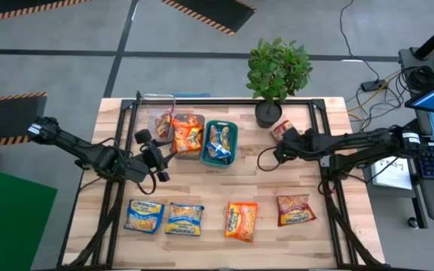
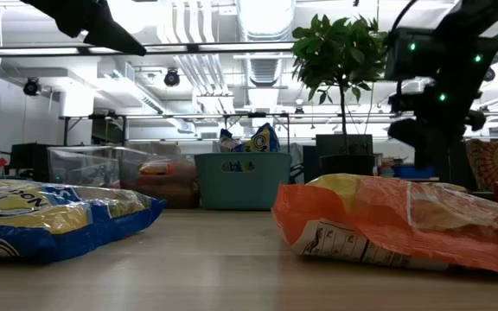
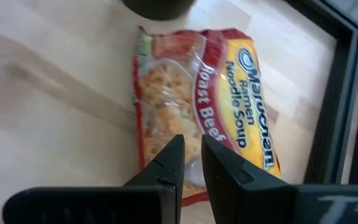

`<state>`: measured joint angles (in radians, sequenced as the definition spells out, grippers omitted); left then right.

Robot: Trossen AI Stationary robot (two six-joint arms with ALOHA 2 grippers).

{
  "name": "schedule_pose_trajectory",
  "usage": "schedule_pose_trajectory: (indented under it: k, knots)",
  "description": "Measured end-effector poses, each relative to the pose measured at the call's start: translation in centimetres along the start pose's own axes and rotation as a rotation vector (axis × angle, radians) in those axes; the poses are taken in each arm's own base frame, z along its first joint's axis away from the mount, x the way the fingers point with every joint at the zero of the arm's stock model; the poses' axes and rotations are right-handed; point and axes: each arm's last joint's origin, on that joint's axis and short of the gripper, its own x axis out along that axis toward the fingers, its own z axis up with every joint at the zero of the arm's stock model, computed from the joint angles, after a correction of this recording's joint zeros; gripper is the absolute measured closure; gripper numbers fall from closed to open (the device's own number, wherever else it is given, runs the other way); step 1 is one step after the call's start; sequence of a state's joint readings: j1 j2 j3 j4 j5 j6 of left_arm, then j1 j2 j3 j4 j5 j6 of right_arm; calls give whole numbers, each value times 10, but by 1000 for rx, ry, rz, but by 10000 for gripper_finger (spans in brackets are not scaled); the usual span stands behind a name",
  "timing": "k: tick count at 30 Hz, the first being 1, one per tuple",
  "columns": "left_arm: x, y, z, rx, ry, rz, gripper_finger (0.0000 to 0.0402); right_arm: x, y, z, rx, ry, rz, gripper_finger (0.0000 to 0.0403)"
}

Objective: Sort Maruchan noodles
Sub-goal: Put the red noodle pack into the transparent bin

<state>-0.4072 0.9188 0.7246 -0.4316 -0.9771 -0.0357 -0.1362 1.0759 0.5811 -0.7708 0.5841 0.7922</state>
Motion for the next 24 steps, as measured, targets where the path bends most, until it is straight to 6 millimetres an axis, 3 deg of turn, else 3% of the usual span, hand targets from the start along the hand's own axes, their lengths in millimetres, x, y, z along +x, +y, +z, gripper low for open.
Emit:
schedule_pose_trajectory:
  k: [6,15,19,24]
  knots:
    - [0,0,0,-3,-1,0,242,15,6,-3,0,48,-46,360]
    - [0,0,3,-35,-24,0,242,41,44,-2,-98,175,192,360]
    - [0,0,4,-50,-32,-1,242,34,71,9,-127,203,443,360]
    - [0,0,8,-85,-55,-2,242,2,103,25,-180,217,677,360]
